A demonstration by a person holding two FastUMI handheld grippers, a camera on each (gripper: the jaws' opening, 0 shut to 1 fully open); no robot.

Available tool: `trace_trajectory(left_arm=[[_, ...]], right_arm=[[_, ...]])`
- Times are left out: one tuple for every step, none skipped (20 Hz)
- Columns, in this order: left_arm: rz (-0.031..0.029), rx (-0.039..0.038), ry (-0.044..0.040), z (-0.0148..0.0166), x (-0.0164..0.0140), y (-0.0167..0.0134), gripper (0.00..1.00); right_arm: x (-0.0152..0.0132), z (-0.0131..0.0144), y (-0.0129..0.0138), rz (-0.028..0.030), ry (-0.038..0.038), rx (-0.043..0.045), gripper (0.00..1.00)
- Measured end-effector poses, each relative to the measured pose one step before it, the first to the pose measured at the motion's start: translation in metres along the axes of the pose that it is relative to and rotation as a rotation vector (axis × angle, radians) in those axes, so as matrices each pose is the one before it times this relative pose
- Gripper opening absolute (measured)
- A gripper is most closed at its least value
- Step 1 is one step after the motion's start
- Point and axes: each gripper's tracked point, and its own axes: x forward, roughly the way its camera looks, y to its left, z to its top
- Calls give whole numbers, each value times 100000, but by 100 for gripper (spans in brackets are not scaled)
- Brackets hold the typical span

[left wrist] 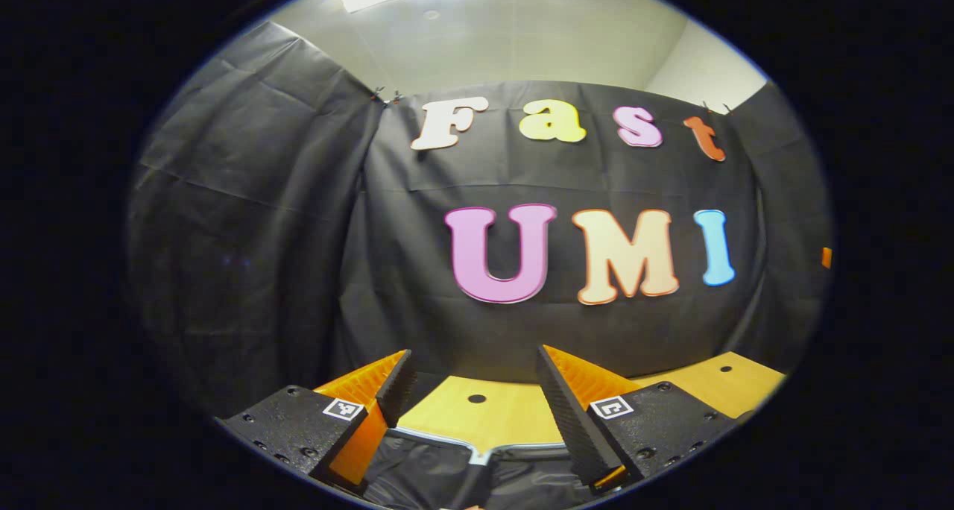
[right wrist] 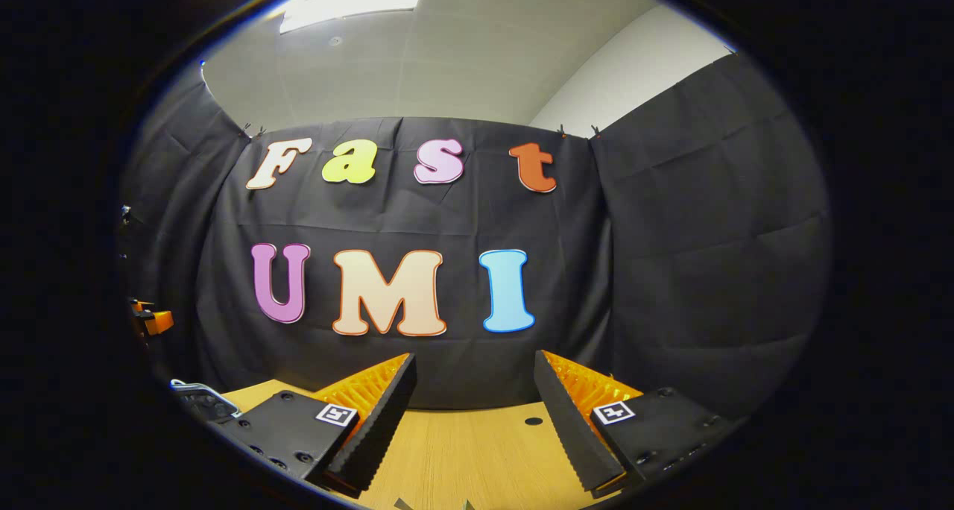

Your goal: First open the suitcase, pack the skin care products into it, and then close the suitcase.

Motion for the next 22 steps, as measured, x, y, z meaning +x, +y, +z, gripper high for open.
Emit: trace_trajectory(left_arm=[[-2888, -641, 166, 144, -355, -2101, 94], [-3170, -662, 570, -63, -320, -2063, 94], [-2368, -783, 788, -261, -347, -2056, 94], [-2278, -332, 799, -411, -235, -1741, 94], [-2283, 263, 892, -428, -254, -1962, 94], [-2113, 278, 875, -528, -32, -1923, 94], [-2824, 193, 1222, -732, -62, -2023, 94], [-2578, -106, 1430, -821, -63, -2001, 94], [-2995, 116, 1120, -803, 15, -2132, 94], [-2810, 793, 1074, -765, 26, -1945, 94], [-2235, 1224, 622, -663, -80, -1815, 94], [-1979, 1102, 537, -854, 134, -1748, 94], [-2162, 322, 1025, -930, 99, -1856, 94], [-2110, -352, 1076, -1098, 34, -1791, 94], [-1894, -598, 1442, -1073, 96, -1724, 94], [-1564, -635, 1933, -1175, 32, -1554, 94], [-1178, -161, 1911, -1214, 23, -1384, 94], [-969, 323, 1575, -1070, 104, -1162, 96], [-1025, -68, 1797, -1066, 99, -1168, 93], [-1066, 85, 1786, -1144, 165, -928, 93], [-850, 53, 1748, -1186, 156, -812, 95], [-448, 4, 1768, -1164, 166, -620, 93]], right_arm=[[-45, -328, -30, 1689, 423, -205, 99], [-120, -158, -78, 1680, 90, -222, 99], [-84, -149, -41, 1854, -131, -78, 99], [-45, -217, -4, 1826, -97, -61, 99], [-22, -72, -67, 1854, -276, 27, 99], [-73, -273, -88, 1732, -242, -71, 99], [-158, -369, -261, 1556, -73, -378, 99], [5, -361, -283, 1165, -99, -506, 100], [-26, -578, -345, 1113, 440, -343, 99], [-188, -608, -280, 1179, 347, 274, 99], [-160, -653, -331, 984, 755, 634, 99], [-117, -872, -369, 725, 1195, 615, 99], [-166, -809, -431, 568, 1095, 371, 99], [-94, -771, -458, 768, 781, 589, 99], [-83, -532, -290, 925, 762, 694, 99], [-122, -571, -243, 1101, 529, 736, 99], [-22, -434, -182, 1334, 645, 271, 99], [-46, -547, -189, 1160, 697, -223, 99], [-39, -312, -221, 975, 480, -211, 99], [-43, -202, -200, 915, 342, 78, 99], [-54, -102, -226, 606, 168, 86, 99], [-96, -155, -266, 466, -64, -18, 99]])
